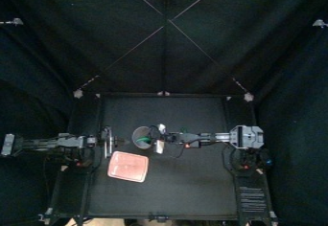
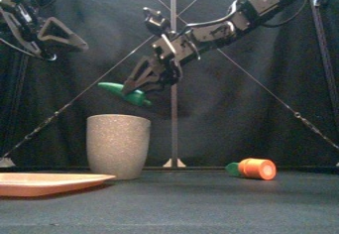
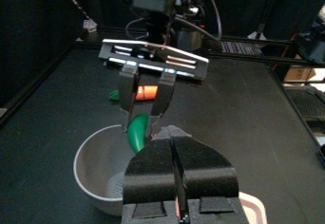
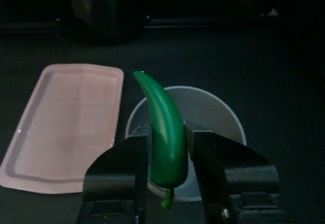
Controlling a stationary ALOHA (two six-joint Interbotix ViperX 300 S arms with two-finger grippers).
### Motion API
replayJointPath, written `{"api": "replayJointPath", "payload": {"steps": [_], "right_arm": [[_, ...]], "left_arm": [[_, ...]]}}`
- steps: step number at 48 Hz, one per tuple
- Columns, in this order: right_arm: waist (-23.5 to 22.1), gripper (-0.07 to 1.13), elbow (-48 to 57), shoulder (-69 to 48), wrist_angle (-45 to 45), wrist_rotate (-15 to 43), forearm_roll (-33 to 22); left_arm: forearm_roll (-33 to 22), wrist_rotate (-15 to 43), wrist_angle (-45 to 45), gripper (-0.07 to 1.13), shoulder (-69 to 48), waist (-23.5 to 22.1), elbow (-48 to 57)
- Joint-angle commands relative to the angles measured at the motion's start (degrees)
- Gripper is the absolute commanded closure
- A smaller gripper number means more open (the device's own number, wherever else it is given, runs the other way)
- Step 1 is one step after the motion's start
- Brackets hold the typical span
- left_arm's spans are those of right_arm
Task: Pick the green pepper then place it in the grey bowl
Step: Drop green pepper in the grey bowl and return to neutral
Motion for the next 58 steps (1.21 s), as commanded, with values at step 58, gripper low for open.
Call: {"api": "replayJointPath", "payload": {"steps": [58], "right_arm": [[5.63, 0.17, 29.44, -26.81, -29.0, -0.09, 1.14]], "left_arm": [[1.32, 0.09, -12.3, 1.06, -0.09, 0.09, 1.67]]}}
